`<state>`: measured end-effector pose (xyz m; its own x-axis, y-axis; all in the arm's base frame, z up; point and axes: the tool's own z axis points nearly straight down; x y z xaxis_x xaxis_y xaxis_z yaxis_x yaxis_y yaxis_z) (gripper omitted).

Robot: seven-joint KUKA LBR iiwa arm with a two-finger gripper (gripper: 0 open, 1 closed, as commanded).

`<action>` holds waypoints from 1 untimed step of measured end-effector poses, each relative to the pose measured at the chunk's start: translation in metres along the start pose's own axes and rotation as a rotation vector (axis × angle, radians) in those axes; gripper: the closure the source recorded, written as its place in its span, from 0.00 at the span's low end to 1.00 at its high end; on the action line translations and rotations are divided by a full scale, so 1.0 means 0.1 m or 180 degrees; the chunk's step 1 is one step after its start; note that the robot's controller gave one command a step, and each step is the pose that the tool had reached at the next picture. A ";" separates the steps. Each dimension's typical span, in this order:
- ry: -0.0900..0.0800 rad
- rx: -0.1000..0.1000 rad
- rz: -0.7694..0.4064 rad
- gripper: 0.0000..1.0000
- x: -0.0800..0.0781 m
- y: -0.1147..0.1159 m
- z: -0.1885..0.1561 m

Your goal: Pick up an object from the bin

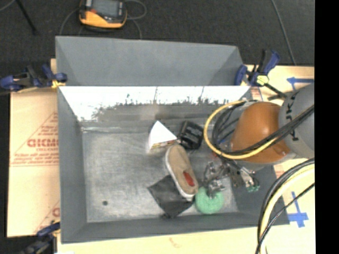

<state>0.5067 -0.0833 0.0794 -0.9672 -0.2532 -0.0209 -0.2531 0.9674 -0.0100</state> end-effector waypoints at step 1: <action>0.0068 -0.0030 0.0048 1.00 0.03 -0.03 -0.46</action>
Offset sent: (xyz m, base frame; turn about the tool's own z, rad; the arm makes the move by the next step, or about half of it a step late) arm 0.0069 -0.0057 0.0466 0.0136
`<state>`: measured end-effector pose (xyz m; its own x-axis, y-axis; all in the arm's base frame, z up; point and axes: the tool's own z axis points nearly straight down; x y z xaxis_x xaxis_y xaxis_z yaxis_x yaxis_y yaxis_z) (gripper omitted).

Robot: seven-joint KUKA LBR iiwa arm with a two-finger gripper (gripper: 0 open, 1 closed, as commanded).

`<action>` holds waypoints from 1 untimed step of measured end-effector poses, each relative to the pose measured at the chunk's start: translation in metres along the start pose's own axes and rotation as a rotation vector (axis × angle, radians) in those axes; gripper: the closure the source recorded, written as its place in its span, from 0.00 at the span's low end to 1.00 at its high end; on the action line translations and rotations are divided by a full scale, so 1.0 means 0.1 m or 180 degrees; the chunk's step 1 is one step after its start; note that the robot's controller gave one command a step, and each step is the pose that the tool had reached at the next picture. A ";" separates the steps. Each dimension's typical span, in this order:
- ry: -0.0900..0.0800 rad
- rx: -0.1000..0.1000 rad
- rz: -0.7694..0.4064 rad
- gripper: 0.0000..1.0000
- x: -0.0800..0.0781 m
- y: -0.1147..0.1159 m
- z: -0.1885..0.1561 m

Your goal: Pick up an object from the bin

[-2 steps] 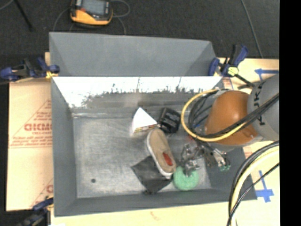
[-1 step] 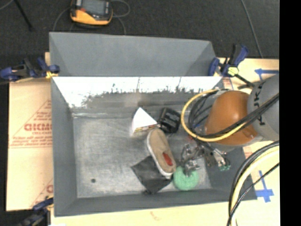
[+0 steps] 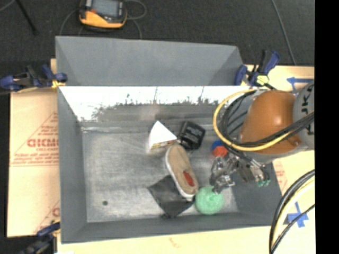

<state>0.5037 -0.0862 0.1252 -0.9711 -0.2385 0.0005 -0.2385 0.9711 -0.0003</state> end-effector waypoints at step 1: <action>-0.0018 0.0008 0.0011 1.00 -0.02 -0.01 -0.54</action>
Offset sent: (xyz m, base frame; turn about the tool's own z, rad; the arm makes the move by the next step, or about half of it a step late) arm -0.0053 -0.0002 0.0169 -0.0027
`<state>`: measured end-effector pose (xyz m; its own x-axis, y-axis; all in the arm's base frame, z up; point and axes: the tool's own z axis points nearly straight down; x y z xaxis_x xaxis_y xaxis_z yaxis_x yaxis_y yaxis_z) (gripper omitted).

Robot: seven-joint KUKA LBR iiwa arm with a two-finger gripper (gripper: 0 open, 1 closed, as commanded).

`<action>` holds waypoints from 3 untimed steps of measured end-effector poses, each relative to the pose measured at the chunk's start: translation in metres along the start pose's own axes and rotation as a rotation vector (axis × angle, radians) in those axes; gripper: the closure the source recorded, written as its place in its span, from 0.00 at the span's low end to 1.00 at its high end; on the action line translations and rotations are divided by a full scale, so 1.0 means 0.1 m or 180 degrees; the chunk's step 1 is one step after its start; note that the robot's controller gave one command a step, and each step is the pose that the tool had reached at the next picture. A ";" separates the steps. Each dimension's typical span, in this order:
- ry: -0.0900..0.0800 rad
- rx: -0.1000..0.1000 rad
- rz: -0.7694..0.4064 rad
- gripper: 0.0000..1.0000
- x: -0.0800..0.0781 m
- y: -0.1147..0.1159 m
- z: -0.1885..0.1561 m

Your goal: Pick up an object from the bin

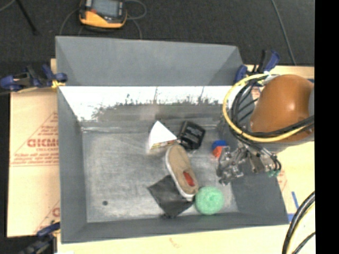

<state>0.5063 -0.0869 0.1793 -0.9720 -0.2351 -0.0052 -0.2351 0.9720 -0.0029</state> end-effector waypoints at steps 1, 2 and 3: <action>0.0009 -0.0009 -0.0021 0.00 0.07 0.02 0.37; 0.0006 -0.0007 -0.0025 0.00 0.07 0.02 0.37; 0.0010 0.0001 -0.0492 1.00 0.13 0.08 1.07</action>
Offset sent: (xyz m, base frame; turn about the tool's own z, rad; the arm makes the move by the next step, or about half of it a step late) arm 0.0000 0.0000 0.0000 0.0000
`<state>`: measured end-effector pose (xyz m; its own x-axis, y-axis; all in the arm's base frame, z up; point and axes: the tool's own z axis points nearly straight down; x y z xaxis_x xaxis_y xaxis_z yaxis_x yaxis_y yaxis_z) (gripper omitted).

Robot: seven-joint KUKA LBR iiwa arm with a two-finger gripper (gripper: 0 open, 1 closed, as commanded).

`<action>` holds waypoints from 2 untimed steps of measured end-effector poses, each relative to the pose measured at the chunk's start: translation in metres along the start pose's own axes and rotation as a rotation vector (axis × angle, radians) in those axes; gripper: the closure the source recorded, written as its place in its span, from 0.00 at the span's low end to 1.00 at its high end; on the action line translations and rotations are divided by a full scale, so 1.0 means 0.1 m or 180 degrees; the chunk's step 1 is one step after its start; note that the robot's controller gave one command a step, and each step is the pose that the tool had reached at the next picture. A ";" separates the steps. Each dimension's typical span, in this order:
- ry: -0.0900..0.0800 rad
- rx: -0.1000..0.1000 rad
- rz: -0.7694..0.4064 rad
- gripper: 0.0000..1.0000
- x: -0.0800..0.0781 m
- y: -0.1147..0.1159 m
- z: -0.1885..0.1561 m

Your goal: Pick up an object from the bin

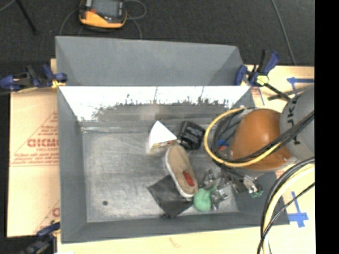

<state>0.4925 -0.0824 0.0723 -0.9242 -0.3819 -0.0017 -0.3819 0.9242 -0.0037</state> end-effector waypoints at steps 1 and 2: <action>0.0000 0.0000 -0.0002 1.00 0.00 0.00 0.00; -0.0008 -0.0004 0.0096 1.00 -0.09 -0.01 -1.54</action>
Offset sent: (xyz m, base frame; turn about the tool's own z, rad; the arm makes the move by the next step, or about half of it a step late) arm 0.0066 0.0033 0.1532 0.0318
